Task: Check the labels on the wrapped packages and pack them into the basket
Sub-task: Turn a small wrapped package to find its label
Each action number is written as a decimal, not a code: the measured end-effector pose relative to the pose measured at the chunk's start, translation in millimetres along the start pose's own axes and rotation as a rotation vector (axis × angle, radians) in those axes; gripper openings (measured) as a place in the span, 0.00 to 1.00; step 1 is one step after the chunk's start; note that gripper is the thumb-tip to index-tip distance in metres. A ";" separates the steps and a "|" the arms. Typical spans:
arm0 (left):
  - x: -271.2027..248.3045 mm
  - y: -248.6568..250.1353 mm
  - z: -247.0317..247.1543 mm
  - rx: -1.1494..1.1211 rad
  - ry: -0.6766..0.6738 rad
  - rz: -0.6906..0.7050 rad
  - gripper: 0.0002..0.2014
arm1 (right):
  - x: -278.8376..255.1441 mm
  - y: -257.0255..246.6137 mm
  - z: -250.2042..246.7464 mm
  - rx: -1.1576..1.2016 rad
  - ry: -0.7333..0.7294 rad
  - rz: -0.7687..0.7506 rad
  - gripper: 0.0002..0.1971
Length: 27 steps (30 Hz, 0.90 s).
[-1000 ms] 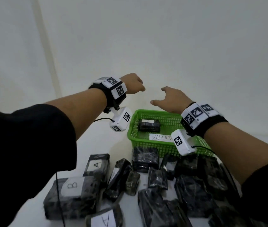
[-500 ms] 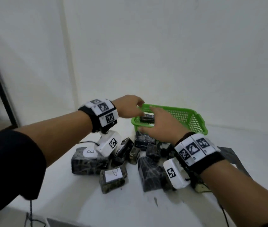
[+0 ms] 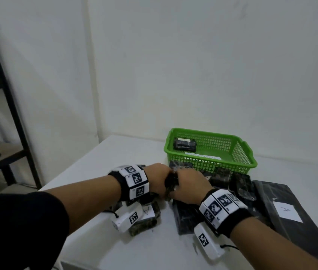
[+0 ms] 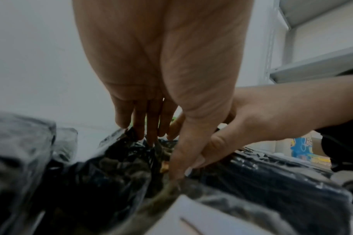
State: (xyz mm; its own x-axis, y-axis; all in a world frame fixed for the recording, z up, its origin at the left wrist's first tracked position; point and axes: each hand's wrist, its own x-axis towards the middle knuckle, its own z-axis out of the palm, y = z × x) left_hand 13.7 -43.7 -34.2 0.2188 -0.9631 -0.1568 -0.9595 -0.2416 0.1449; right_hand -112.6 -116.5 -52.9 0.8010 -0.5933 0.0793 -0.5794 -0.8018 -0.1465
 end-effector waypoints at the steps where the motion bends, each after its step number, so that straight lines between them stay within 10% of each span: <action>1: 1.9 -4.9 2.6 0.009 -0.001 -0.001 0.18 | 2.2 -0.8 2.6 -0.042 0.005 0.005 0.20; 5: 20.9 -4.0 18.8 0.434 0.010 0.081 0.13 | 9.9 -2.6 11.8 -0.148 0.006 0.005 0.24; 8: 14.6 -4.1 23.7 0.143 0.097 -0.085 0.17 | 9.8 -2.3 11.2 -0.106 0.008 0.008 0.23; 10: 13.9 -10.1 21.6 0.305 0.164 0.053 0.13 | 8.1 0.6 8.2 -0.013 0.027 0.012 0.19; 17: -7.1 -19.5 -32.3 -0.786 0.315 0.113 0.23 | -3.5 33.8 -18.6 0.805 0.314 -0.013 0.26; 27: -0.7 23.8 -5.8 -1.173 0.493 0.321 0.30 | -24.3 68.7 -32.6 1.118 0.403 -0.087 0.22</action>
State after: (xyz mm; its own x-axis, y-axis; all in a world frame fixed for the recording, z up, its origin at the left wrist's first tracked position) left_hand -8.3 -49.4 -25.0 0.2926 -0.8783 0.3781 -0.3111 0.2865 0.9062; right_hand -176.7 -159.4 -32.7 0.6104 -0.6800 0.4063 0.0872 -0.4521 -0.8877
